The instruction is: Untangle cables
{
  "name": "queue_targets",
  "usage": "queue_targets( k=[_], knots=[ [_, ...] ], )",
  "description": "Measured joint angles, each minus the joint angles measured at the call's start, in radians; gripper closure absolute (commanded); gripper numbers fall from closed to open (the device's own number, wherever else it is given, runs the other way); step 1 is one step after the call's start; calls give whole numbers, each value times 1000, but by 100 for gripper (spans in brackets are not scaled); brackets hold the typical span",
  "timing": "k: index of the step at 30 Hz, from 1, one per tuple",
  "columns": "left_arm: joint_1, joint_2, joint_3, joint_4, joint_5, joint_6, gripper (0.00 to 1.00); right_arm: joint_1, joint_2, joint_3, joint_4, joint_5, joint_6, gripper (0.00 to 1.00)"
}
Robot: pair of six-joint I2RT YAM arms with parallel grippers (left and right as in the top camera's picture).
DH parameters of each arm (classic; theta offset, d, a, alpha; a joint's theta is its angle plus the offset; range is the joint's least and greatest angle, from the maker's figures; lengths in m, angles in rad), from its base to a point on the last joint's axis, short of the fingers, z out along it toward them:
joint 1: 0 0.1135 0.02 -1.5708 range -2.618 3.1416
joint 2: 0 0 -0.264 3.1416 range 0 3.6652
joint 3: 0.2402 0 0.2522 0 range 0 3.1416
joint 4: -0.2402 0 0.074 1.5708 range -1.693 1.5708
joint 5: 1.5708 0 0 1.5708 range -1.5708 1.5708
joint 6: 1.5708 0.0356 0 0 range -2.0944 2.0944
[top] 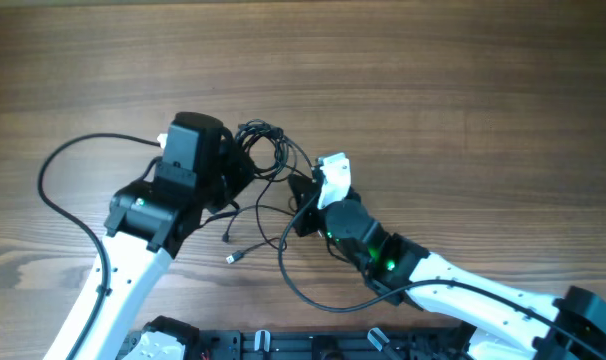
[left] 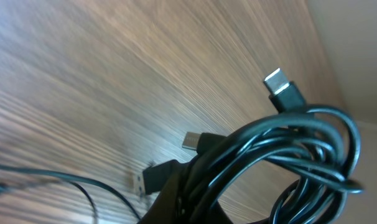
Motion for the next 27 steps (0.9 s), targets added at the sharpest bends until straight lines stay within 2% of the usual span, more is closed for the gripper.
queue_targets(
  k=[5,8,9,10,11,12,13,14,16,19,23,27],
  knots=[
    [77,-30,0,0,-7,219,96,-64,-104,2,-116,3,-3,95],
    [89,-72,-1,18,-5,415,96,-110,-176,2,-168,1,-3,95],
    [89,-79,-1,21,-3,448,96,-121,-189,2,-175,-1,-3,95],
    [89,-84,-1,27,0,496,96,-134,-204,2,-182,-2,-4,89],
    [89,-89,-1,32,2,544,96,-146,-223,2,-187,-3,-4,75],
    [89,-91,-1,38,3,578,96,-154,-235,2,-191,-2,-8,37],
    [91,-92,-1,43,-5,609,96,-164,-248,1,-197,-1,-4,15],
    [94,-92,-1,47,-12,625,96,-174,-259,1,-197,1,-4,0],
    [102,-93,-1,61,-31,642,96,-188,-279,1,-196,-31,-2,0],
    [103,-93,-1,74,-37,587,96,-188,-283,1,-193,-201,29,0],
    [103,-87,-1,94,-41,426,96,-166,-278,1,-193,-402,86,1],
    [103,-67,-1,94,-40,271,96,-72,-224,1,-175,-459,107,10]
  ],
)
